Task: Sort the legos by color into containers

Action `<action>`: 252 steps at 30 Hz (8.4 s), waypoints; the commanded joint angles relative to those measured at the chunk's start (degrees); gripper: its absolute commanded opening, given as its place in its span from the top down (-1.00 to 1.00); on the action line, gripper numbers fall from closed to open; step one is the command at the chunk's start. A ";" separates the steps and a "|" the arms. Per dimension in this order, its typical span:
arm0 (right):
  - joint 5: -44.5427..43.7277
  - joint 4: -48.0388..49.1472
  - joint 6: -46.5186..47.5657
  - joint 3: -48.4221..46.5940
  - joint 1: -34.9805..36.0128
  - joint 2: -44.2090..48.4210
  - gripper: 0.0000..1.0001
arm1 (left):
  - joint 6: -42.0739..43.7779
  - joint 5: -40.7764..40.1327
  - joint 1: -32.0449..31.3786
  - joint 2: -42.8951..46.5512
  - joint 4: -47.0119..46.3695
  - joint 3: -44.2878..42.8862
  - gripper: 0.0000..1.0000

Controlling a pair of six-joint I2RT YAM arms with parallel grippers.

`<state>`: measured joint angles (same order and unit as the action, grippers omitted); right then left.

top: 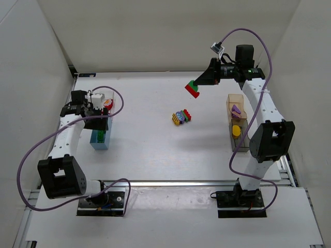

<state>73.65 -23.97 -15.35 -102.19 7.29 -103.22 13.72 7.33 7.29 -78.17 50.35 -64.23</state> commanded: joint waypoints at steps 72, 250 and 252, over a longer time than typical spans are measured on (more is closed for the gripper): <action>2.64 19.31 -17.52 -11.89 21.98 -11.48 1.00 | -52.48 67.81 -18.10 -8.05 -71.62 -5.12 0.52; -53.00 -26.74 25.29 17.29 -6.32 25.78 -0.98 | 2.18 12.78 -41.57 -37.93 -16.78 -35.17 -0.99; -51.95 -26.92 24.94 18.08 -7.19 26.31 -0.98 | 3.59 12.88 -42.53 -40.64 -15.46 -37.80 -0.99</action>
<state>18.98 -50.22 10.57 -84.71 1.21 -79.26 14.20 18.20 -35.03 -116.88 34.68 -98.37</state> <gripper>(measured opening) 0.989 0.995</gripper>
